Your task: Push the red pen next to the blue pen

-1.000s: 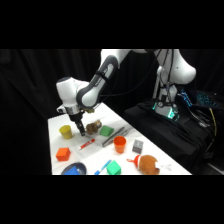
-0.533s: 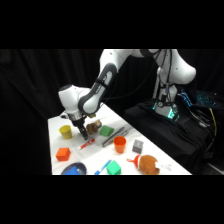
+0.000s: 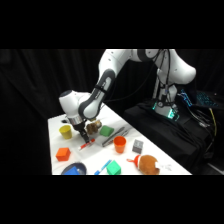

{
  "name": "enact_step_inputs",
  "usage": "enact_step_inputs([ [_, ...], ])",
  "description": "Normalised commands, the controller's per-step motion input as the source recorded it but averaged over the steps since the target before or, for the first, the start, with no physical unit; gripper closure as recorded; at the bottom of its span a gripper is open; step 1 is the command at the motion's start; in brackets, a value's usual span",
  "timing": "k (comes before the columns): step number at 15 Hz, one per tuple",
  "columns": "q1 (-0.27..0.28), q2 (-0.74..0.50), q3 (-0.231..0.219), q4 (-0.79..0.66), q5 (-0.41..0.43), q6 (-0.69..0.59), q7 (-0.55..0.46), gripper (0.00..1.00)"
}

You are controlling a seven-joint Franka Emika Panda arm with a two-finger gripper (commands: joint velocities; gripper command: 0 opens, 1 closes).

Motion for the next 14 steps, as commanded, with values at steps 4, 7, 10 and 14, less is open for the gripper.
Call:
enact_step_inputs([
  [4,-0.068,0.1,0.016,0.27,-0.041,-0.03,-0.18,0.0],
  [7,-0.057,0.11,0.042,0.23,-0.022,-0.03,-0.16,0.0],
  [10,-0.038,0.12,0.058,0.18,-0.018,-0.01,-0.14,0.0],
  [14,-0.047,0.15,0.044,0.21,-0.022,0.0,-0.14,0.0],
])
